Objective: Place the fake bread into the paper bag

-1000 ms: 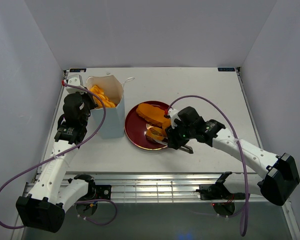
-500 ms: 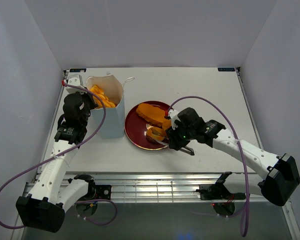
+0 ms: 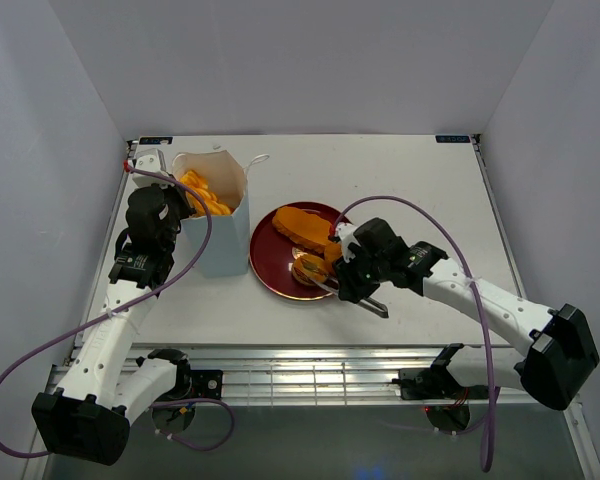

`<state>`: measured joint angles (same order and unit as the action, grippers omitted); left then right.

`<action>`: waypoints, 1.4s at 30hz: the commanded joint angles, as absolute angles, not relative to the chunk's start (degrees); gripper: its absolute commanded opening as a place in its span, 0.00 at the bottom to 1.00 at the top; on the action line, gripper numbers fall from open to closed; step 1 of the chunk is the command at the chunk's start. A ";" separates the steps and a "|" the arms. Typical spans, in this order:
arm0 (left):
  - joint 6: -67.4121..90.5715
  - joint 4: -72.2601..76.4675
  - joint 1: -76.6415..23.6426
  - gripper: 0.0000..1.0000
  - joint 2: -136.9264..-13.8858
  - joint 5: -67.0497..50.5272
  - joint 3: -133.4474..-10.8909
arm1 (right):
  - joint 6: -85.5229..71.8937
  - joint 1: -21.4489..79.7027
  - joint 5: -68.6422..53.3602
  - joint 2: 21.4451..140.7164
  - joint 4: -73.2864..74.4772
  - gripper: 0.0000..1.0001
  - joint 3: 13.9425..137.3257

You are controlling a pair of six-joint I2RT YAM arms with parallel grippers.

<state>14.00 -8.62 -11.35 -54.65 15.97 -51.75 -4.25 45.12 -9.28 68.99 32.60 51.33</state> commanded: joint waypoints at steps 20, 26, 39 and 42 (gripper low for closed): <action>13.80 -8.70 -11.08 0.00 -53.88 15.65 -53.00 | -4.39 45.44 -12.75 71.54 30.24 0.13 55.10; 13.80 -8.70 -11.16 0.00 -53.88 15.64 -53.00 | -4.57 45.53 -11.69 71.72 30.06 0.08 57.56; 13.80 -8.53 -11.08 0.00 -52.91 16.26 -52.82 | -6.41 45.44 -9.14 67.33 33.22 0.08 66.35; 13.80 -8.52 -11.08 0.00 -52.91 16.08 -52.73 | -6.85 45.44 -8.61 65.83 33.40 0.08 69.78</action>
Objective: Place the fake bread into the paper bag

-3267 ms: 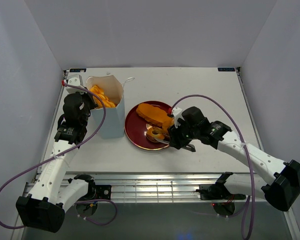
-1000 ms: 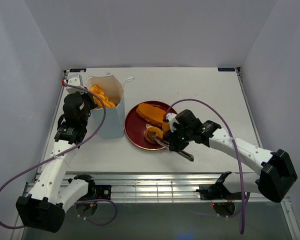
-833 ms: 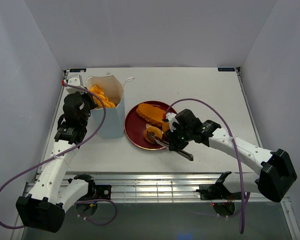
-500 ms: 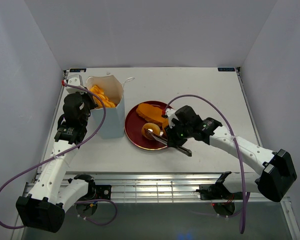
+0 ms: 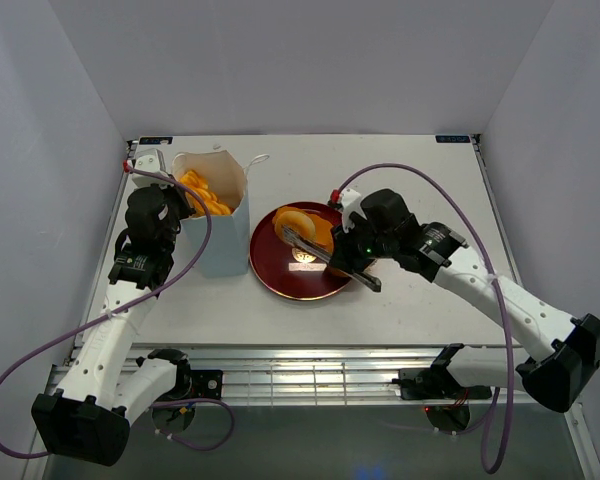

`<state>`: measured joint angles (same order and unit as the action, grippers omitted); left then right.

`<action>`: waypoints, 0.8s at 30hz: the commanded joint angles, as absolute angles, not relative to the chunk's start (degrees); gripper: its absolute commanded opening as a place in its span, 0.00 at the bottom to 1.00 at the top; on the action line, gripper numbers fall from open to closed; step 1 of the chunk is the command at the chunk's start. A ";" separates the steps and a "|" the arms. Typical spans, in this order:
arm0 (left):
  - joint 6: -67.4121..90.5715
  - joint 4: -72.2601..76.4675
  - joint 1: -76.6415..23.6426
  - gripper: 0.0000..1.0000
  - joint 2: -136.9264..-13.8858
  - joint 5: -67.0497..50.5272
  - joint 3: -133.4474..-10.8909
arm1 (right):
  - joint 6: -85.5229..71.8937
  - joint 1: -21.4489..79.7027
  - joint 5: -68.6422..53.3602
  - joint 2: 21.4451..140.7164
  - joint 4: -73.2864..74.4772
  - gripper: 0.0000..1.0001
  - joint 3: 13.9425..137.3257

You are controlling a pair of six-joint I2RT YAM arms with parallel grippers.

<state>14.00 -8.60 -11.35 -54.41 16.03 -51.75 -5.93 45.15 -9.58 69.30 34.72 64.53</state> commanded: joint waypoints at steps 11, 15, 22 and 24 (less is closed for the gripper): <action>13.89 -8.35 -11.08 0.00 -52.91 16.26 -52.74 | -5.28 45.44 -7.56 67.85 39.28 0.08 88.23; 13.80 -8.44 -11.08 0.00 -52.91 16.17 -52.91 | -4.57 45.44 -7.21 69.43 39.82 0.08 96.83; 13.89 -8.44 -11.08 0.00 -52.82 16.52 -52.82 | -4.92 45.53 -10.89 75.14 37.28 0.08 103.53; 13.97 -8.35 -11.16 0.00 -52.73 16.52 -52.73 | -5.10 45.53 -12.12 77.34 36.39 0.08 104.50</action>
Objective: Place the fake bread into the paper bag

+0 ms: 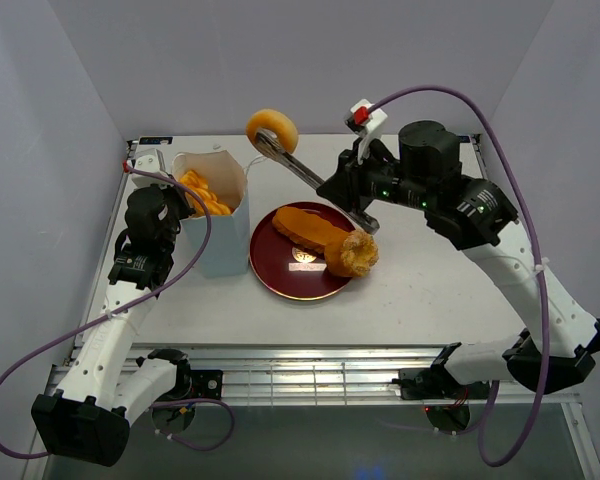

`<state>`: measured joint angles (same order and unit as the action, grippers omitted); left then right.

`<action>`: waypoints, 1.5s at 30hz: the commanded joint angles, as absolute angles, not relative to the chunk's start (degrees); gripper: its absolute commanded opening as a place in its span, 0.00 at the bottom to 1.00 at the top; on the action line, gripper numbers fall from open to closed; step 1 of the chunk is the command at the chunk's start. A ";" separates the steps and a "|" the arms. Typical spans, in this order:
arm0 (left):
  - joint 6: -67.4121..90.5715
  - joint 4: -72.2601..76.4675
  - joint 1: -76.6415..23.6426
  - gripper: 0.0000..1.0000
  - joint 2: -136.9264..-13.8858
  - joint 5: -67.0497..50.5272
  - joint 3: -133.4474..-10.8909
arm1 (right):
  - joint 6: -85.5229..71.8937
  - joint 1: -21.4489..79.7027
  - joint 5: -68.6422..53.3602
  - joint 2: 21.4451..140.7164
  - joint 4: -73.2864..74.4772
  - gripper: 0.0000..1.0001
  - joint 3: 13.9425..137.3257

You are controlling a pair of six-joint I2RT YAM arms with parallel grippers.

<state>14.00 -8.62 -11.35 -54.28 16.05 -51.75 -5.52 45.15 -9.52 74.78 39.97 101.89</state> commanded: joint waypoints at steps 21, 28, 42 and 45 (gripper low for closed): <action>13.89 -8.52 -11.08 0.00 -52.82 16.70 -52.82 | -5.19 47.29 -19.95 96.15 33.31 0.31 113.38; 13.89 -8.52 -11.08 0.00 -52.73 16.87 -52.82 | -6.15 47.46 -21.62 97.73 32.87 0.38 113.82; 13.80 -8.44 -11.07 0.00 -52.56 17.14 -52.73 | -9.05 47.37 -19.52 92.82 29.27 0.31 111.62; 13.80 -8.53 -11.16 0.00 -52.56 17.31 -52.73 | -9.05 47.46 -16.97 90.10 29.01 0.32 110.31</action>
